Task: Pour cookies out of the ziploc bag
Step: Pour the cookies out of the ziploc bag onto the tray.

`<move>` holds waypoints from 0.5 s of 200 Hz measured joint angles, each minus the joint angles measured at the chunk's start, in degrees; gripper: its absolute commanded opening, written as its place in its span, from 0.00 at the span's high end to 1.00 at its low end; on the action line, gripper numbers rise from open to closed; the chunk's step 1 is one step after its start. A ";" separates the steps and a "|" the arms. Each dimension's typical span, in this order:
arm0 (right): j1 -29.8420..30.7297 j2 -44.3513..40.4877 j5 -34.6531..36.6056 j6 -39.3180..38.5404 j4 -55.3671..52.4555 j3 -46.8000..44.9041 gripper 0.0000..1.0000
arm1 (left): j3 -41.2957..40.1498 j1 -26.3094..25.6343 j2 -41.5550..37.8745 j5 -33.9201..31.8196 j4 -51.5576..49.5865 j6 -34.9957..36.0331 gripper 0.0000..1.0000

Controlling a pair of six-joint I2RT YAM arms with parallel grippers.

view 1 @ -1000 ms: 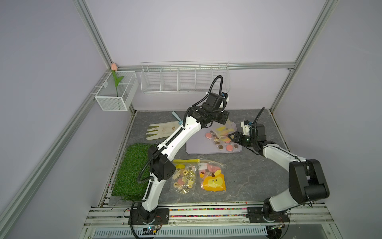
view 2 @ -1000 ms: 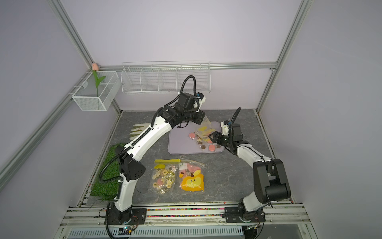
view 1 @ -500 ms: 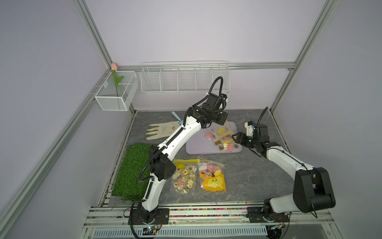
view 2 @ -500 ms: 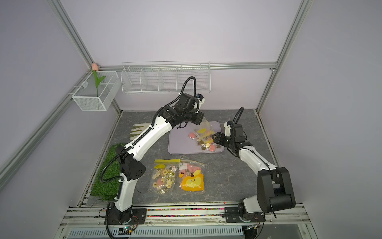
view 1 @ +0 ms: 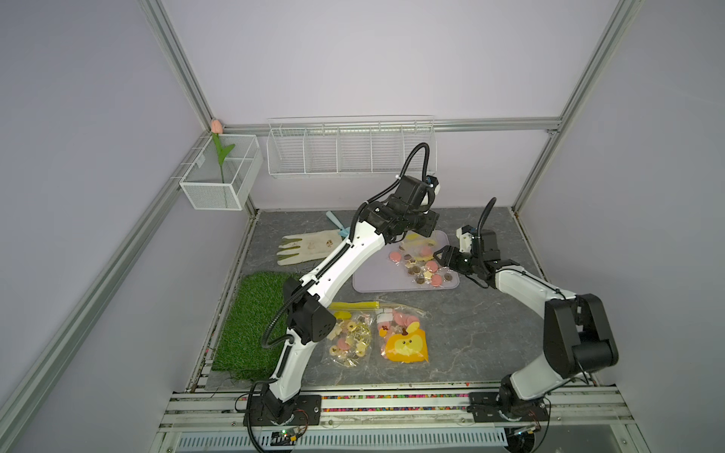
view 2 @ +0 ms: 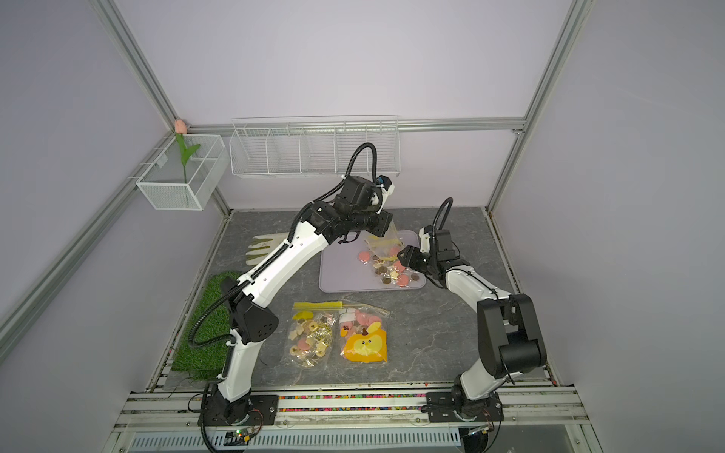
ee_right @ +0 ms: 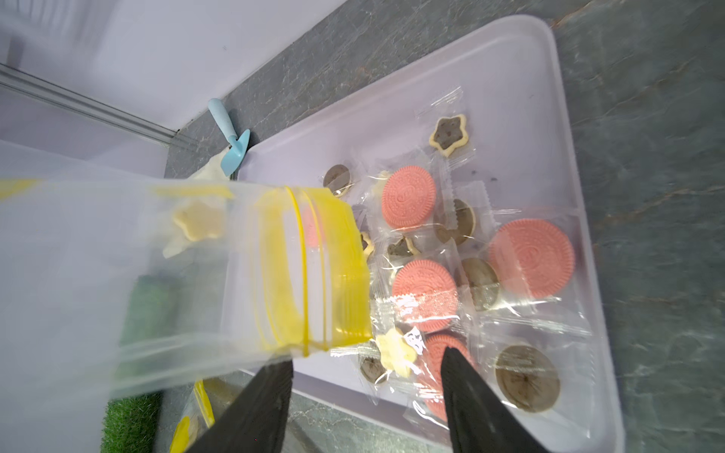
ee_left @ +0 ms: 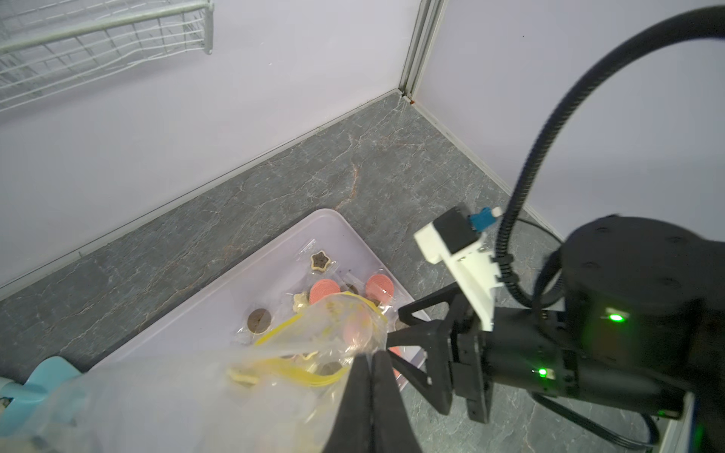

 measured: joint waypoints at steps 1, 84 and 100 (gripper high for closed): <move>0.00 0.07 -0.04 0.02 0.02 0.02 0.37 | 0.00 0.00 0.00 0.00 0.00 0.00 1.00; -0.79 -2.56 -2.60 0.00 0.68 -1.95 0.37 | 0.00 0.57 0.11 -2.51 -0.98 0.87 1.00; -1.42 -5.38 -4.24 -0.07 1.05 -3.61 0.37 | -0.17 1.16 0.09 -2.45 -0.85 0.83 1.00</move>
